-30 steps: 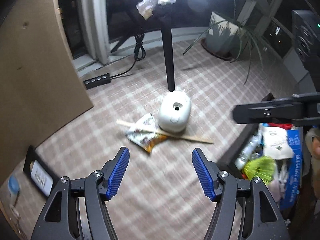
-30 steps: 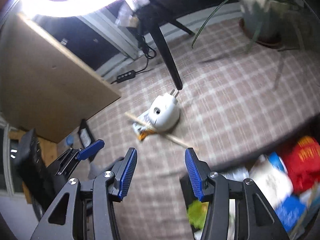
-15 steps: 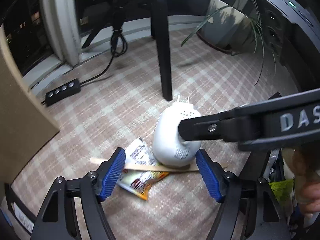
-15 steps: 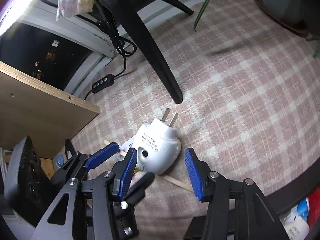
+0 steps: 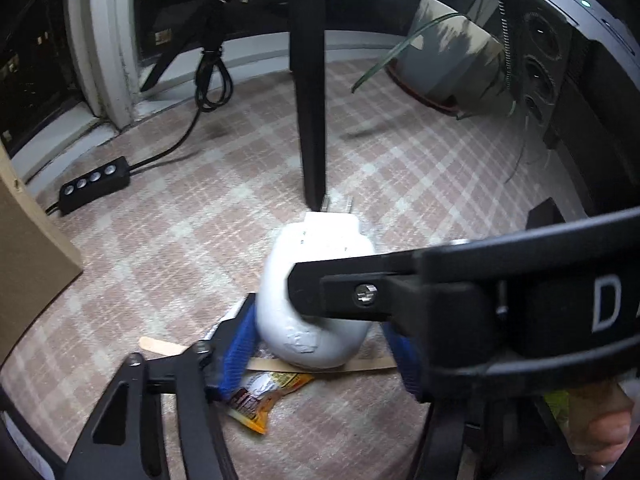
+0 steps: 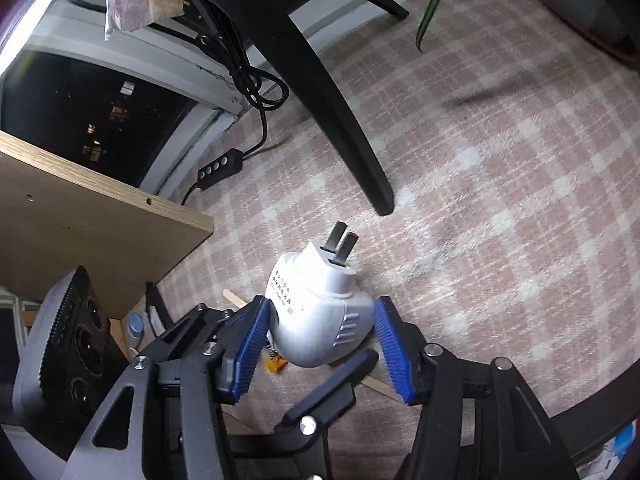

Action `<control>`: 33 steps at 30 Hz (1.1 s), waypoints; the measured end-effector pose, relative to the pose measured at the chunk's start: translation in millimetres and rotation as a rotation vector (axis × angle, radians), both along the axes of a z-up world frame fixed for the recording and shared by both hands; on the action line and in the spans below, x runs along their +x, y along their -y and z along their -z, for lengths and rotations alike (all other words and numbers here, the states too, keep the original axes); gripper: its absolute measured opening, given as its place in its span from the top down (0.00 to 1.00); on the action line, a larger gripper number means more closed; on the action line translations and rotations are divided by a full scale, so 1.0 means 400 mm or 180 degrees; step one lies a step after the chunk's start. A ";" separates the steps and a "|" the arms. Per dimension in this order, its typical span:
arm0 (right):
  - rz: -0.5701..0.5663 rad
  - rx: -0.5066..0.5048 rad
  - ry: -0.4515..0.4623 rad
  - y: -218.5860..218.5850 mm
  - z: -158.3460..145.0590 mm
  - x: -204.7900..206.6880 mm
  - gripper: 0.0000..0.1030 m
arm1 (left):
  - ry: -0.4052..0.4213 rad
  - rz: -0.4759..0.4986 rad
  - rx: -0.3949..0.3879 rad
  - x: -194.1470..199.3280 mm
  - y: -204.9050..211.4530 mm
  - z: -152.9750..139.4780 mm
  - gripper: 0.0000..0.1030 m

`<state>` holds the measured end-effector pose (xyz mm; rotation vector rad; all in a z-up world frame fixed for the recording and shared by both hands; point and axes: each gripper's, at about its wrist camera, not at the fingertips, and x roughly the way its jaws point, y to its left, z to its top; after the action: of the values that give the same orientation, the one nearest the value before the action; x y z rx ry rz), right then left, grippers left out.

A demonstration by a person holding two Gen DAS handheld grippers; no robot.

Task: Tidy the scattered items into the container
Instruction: 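Grasp the white plug adapter with the right tool while the left tool steadies it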

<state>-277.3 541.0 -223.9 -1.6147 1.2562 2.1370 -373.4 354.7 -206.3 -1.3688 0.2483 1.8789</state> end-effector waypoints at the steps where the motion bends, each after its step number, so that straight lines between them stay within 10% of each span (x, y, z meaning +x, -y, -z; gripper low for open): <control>1: 0.0002 0.0032 0.0002 0.003 -0.004 0.001 0.56 | 0.0026 -0.0025 0.0020 0.000 0.005 -0.003 0.41; 16: 0.0080 0.0095 -0.0391 0.071 -0.156 0.112 0.56 | -0.0355 0.0139 0.0115 0.144 0.048 -0.191 0.42; 33: 0.1120 0.0024 -0.0365 -0.138 -0.184 0.523 0.56 | -0.0270 0.1393 -0.0010 0.366 -0.344 -0.228 0.42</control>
<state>-68.2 596.2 -150.1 -1.1748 1.4398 2.0296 -226.8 492.2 -115.1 -1.1278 0.5469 1.5684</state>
